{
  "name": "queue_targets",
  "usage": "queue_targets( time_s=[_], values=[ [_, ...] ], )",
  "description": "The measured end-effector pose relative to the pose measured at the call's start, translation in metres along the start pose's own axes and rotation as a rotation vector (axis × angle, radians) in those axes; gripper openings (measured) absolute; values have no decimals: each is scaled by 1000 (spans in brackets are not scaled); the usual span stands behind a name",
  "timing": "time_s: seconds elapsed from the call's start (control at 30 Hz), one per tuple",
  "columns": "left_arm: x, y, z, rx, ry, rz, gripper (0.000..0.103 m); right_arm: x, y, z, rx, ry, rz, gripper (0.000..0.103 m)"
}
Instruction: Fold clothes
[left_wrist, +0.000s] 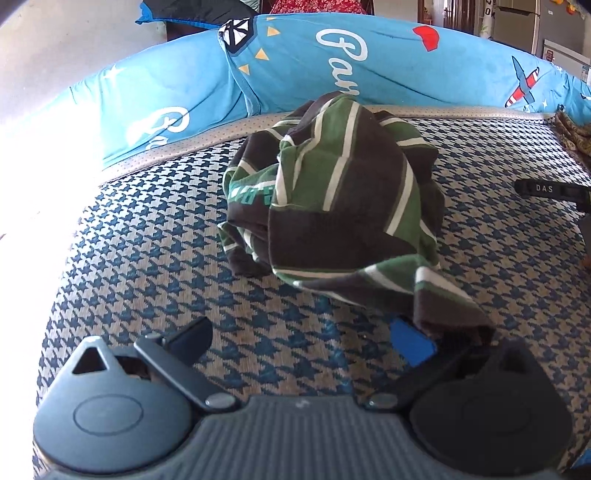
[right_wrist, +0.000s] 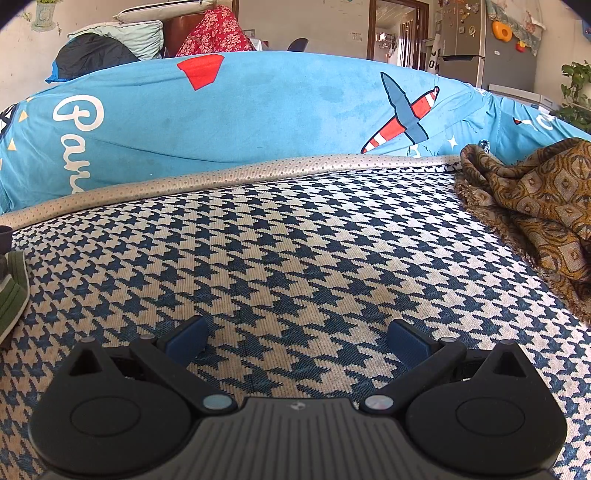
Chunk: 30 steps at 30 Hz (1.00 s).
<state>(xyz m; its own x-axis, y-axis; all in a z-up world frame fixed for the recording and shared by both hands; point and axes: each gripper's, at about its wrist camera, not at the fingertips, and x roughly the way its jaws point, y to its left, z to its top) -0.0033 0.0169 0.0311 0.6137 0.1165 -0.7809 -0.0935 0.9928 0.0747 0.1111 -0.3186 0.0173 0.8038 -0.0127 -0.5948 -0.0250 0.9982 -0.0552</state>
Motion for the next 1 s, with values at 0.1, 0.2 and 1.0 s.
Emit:
queue_targets(
  time_s=[0.1, 0.2, 1.0],
  values=[
    [1, 3, 8, -12, -23, 16, 103, -1, 1, 1, 9, 10, -9, 103],
    [3, 10, 18, -42, -40, 29, 103, -9, 8, -3, 33, 31, -52, 103],
    [6, 25, 22, -105, -43, 55, 103, -165, 136, -55, -322, 141, 574, 103]
  ],
)
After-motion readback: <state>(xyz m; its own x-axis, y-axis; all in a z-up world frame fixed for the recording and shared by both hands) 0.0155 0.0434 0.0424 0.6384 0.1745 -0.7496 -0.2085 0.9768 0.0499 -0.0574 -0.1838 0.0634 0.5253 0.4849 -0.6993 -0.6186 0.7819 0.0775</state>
